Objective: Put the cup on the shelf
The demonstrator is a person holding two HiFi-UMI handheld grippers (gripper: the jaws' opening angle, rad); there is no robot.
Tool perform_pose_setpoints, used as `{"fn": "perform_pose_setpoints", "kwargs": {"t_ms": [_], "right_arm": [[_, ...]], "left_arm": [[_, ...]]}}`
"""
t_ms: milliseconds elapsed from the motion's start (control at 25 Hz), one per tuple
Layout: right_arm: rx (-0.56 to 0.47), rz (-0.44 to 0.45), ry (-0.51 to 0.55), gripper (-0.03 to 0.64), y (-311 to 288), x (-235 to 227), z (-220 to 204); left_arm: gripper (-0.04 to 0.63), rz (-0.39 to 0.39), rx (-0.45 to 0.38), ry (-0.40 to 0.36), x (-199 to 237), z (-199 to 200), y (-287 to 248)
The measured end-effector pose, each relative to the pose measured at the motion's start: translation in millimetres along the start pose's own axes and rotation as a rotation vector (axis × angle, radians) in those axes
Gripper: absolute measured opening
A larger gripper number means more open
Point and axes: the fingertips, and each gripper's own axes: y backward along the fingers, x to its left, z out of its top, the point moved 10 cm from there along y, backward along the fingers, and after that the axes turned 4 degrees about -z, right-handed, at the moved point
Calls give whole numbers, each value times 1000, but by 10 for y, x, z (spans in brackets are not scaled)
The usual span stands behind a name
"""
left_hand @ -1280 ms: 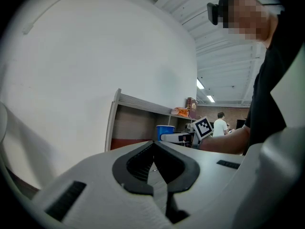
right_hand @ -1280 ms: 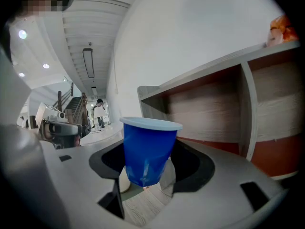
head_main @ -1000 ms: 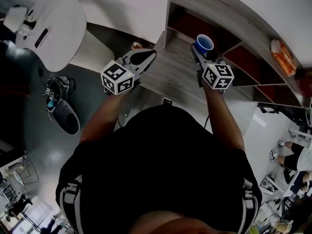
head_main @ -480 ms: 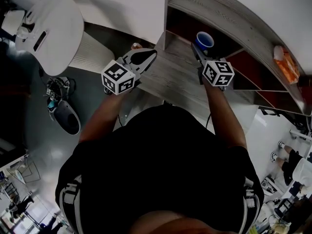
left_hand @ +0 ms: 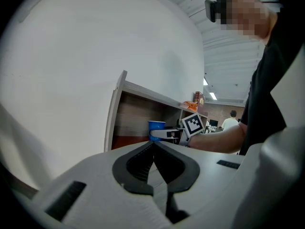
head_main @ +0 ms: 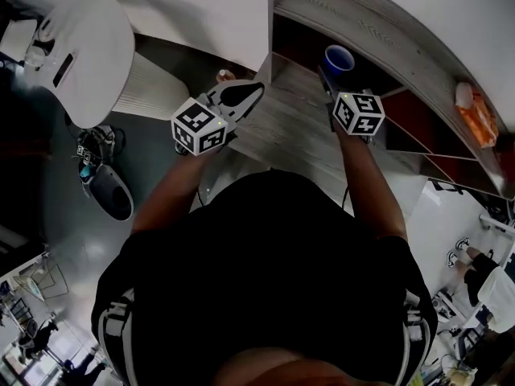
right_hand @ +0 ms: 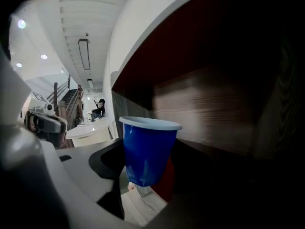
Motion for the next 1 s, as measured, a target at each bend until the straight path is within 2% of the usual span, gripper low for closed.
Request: {"fn": "perform_pose_setpoints", "kwargs": {"t_ms": [360, 1000], "right_arm": [[22, -10, -35, 275, -172, -186, -81], [60, -5, -11, 275, -376, -246, -58]], "left_arm": [[17, 2, -2, 7, 44, 20, -99], [17, 25, 1, 21, 85, -19, -191]]}}
